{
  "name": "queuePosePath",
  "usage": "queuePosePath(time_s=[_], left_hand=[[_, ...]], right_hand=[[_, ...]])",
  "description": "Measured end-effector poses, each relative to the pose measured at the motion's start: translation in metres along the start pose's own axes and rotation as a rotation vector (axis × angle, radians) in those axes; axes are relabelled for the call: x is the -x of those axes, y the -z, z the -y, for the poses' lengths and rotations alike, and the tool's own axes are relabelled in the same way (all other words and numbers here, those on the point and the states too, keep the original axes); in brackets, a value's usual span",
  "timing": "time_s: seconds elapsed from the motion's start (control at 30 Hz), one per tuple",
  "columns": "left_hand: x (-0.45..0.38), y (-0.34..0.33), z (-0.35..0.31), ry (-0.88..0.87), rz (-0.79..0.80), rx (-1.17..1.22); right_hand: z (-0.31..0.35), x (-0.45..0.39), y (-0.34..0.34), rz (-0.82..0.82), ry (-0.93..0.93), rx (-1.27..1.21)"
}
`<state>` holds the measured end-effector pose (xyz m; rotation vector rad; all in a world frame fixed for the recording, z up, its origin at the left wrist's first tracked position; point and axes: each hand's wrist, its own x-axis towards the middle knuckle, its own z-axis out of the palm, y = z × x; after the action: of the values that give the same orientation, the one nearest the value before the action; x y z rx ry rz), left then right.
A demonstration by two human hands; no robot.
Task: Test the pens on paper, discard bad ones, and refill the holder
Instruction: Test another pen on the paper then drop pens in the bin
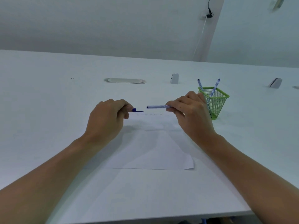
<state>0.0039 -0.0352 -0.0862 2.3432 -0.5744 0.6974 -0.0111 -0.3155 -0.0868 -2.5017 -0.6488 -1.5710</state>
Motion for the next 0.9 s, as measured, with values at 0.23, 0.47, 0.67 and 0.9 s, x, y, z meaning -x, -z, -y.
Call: queuePosePath(time_s=[0.23, 0.47, 0.67, 0.9], left_hand=[[0.002, 0.0, -0.002, 0.08, 0.04, 0.144], [0.0, -0.004, -0.001, 0.032, 0.045, 0.176], [0.0, -0.004, -0.002, 0.023, 0.053, 0.215], [0.0, -0.003, -0.004, -0.007, 0.058, 0.218]], right_hand=[[0.01, -0.009, 0.01, -0.09, -0.544, -0.747], [0.027, -0.015, 0.018, -0.005, -0.799, -1.287], [0.035, -0.017, 0.02, 0.077, -0.813, -1.366], [0.037, -0.016, 0.02, 0.14, -0.799, -1.333]])
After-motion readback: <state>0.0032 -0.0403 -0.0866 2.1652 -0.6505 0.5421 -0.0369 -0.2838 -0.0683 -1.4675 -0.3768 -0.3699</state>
